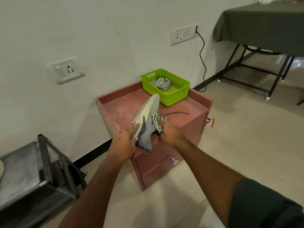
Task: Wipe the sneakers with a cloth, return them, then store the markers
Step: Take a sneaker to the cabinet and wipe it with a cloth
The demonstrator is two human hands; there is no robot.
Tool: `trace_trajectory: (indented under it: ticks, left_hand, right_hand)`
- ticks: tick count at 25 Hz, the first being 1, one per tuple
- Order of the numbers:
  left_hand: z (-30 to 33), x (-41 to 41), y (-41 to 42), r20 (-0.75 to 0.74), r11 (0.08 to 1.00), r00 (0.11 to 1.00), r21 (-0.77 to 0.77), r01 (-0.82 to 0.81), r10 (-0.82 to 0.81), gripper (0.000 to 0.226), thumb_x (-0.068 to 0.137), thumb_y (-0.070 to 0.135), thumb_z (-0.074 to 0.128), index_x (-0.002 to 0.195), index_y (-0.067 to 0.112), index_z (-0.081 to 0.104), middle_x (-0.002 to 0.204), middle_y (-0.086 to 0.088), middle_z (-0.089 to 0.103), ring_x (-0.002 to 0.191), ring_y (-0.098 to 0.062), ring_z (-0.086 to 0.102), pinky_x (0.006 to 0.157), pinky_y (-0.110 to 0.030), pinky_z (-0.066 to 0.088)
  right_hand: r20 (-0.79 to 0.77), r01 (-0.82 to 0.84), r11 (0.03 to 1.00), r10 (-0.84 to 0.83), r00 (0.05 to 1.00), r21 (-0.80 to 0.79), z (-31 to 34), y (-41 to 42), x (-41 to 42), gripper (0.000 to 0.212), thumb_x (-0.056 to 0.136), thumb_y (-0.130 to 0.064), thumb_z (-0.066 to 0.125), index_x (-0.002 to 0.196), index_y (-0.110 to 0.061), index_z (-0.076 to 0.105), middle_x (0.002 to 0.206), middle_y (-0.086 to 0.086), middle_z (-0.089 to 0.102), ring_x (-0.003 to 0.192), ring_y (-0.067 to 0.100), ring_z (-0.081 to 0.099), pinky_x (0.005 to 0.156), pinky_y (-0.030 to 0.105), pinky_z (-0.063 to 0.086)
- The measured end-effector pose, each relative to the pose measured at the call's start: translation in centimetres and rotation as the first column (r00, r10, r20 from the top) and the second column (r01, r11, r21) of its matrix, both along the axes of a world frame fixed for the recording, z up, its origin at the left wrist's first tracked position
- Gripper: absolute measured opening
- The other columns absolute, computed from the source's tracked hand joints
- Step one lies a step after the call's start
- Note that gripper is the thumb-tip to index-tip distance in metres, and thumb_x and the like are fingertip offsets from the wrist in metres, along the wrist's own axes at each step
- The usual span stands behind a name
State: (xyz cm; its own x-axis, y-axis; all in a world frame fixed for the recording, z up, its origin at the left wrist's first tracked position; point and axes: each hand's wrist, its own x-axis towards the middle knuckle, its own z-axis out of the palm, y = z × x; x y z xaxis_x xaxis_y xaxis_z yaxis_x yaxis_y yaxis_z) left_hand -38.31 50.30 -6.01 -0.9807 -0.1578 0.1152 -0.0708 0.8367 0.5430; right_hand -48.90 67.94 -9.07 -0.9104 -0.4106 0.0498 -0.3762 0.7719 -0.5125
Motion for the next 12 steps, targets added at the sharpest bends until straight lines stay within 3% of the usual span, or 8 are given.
trace_trajectory:
  ticks: [1, 3, 5, 7, 9, 12]
  left_hand:
    - [0.0, 0.0, -0.2, -0.006, 1.000, 1.000, 0.008, 0.000, 0.000, 0.059, 0.094, 0.009, 0.063, 0.148, 0.025, 0.046, 0.155, 0.006, 0.039, 0.137, -0.021, 0.048, 0.116, -0.037, 0.036]
    - [-0.1, -0.1, -0.5, -0.020, 1.000, 1.000, 0.010, 0.002, -0.002, 0.059, 0.093, 0.010, 0.064, 0.147, 0.026, 0.047, 0.155, 0.005, 0.040, 0.135, -0.021, 0.050, 0.115, -0.037, 0.037]
    - [-0.2, -0.3, -0.5, -0.026, 1.000, 1.000, 0.009, 0.005, -0.005, 0.059, 0.093, 0.010, 0.064, 0.147, 0.026, 0.047, 0.154, 0.004, 0.040, 0.134, -0.021, 0.051, 0.115, -0.036, 0.037]
    - [-0.3, -0.5, -0.6, -0.023, 1.000, 1.000, 0.014, 0.004, -0.004, 0.059, 0.093, 0.010, 0.065, 0.147, 0.026, 0.046, 0.154, 0.004, 0.040, 0.136, -0.020, 0.049, 0.115, -0.034, 0.036]
    - [-0.3, -0.4, -0.7, -0.022, 1.000, 1.000, 0.030, 0.007, -0.006, 0.060, 0.093, 0.010, 0.065, 0.147, 0.027, 0.046, 0.154, 0.005, 0.040, 0.136, -0.018, 0.048, 0.116, -0.035, 0.036]
    - [-0.3, -0.2, -0.8, -0.029, 0.999, 1.000, 0.039, 0.003, -0.002, 0.060, 0.093, 0.010, 0.065, 0.147, 0.027, 0.046, 0.154, 0.006, 0.040, 0.137, -0.018, 0.048, 0.117, -0.037, 0.035]
  right_hand:
    - [-0.019, 0.064, 0.995, -0.065, 0.998, -0.071, 0.3, -0.1, -0.2, 0.060, 0.085, 0.008, 0.047, 0.143, -0.009, 0.050, 0.142, 0.015, 0.056, 0.130, 0.036, 0.052, 0.095, 0.034, 0.045]
    - [-0.094, 0.162, 0.932, -0.202, 0.975, -0.323, 1.1, -1.1, 0.6, 0.070, 0.086, 0.012, 0.045, 0.152, -0.011, 0.041, 0.156, 0.011, 0.043, 0.142, 0.030, 0.042, 0.110, 0.033, 0.040]
    - [-0.124, 0.064, 0.919, -0.121, 0.985, -0.389, 0.7, -2.1, 1.8, 0.078, 0.085, 0.016, 0.045, 0.156, -0.015, 0.035, 0.159, 0.011, 0.037, 0.145, 0.027, 0.039, 0.115, 0.033, 0.036]
    - [-0.073, -0.059, 0.976, 0.044, 0.996, -0.210, -0.1, -2.8, 2.7, 0.083, 0.082, 0.016, 0.045, 0.158, -0.013, 0.027, 0.163, 0.011, 0.028, 0.149, 0.025, 0.031, 0.119, 0.031, 0.029]
    - [-0.089, -0.100, 0.990, 0.109, 0.990, 0.100, -1.0, -2.9, 1.6, 0.081, 0.087, 0.011, 0.050, 0.159, -0.007, 0.018, 0.167, 0.012, 0.017, 0.154, 0.022, 0.019, 0.124, 0.033, 0.019]
    - [-0.134, 0.048, 0.932, 0.000, 0.991, 0.359, -1.9, -1.9, -0.6, 0.065, 0.096, 0.000, 0.045, 0.157, -0.006, 0.023, 0.165, 0.013, 0.022, 0.150, 0.028, 0.027, 0.121, 0.045, 0.027]
